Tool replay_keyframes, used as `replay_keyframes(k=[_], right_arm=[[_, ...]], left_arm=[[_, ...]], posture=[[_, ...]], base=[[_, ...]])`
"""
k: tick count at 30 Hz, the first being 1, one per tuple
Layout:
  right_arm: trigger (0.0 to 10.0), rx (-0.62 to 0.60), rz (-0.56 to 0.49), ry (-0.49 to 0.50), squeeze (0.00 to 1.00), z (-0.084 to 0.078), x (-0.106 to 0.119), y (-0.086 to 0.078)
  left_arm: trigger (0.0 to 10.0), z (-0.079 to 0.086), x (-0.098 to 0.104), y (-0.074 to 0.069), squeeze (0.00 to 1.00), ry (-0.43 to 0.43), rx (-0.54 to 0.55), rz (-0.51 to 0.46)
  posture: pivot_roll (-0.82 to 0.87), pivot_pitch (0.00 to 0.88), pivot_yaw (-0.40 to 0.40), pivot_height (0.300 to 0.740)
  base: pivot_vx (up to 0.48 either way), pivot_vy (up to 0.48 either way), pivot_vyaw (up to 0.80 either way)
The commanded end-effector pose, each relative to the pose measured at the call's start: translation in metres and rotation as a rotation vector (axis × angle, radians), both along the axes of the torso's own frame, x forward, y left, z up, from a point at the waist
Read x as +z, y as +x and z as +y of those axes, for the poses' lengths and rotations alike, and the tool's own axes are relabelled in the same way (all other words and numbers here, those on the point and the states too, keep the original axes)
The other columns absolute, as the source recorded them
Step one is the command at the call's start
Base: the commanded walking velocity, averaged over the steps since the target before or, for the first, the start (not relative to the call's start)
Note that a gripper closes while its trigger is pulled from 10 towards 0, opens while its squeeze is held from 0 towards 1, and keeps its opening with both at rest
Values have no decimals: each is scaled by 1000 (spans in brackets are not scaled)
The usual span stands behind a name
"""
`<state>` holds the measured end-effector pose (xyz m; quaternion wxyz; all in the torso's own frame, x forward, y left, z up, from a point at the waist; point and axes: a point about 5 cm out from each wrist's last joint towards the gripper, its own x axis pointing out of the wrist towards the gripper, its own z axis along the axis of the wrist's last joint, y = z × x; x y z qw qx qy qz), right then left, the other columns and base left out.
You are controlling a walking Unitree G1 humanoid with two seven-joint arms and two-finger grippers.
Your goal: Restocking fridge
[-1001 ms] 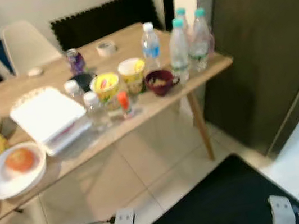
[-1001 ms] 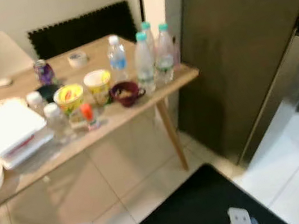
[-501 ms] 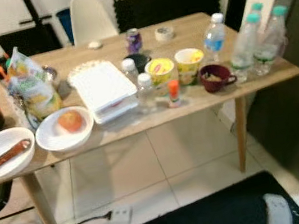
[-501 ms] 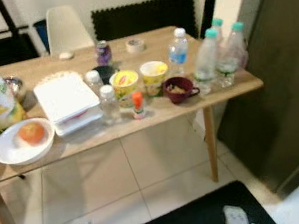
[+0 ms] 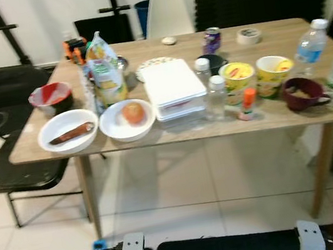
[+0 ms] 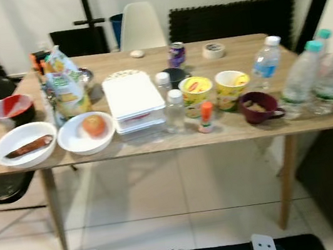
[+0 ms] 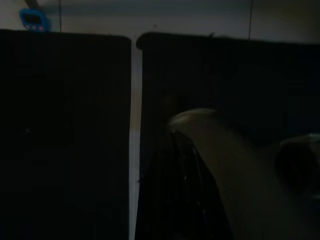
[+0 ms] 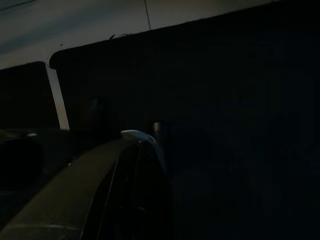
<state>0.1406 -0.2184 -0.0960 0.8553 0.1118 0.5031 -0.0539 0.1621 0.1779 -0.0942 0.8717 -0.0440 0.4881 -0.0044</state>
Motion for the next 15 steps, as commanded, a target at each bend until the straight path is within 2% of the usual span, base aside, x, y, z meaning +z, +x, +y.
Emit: replay_keyframes(k=[1, 13, 15], right_arm=[[10000, 14, -15, -4, 0, 0, 2, 6], [10000, 16, -21, -42, 0, -4, 3, 8], [10000, 8, -17, -61, 0, -5, 4, 8]], left_arm=[[10000, 5, 1, 0, 0, 2, 17, -6], [10000, 1, 1, 2, 0, -1, 2, -9], [10000, 1, 1, 1, 0, -3, 2, -9]], posture=[[-16, 6, -28, 740], [-16, 4, -32, 740], [-17, 5, -31, 740]], base=[[0, 0, 775], [0, 0, 773], [0, 0, 0]])
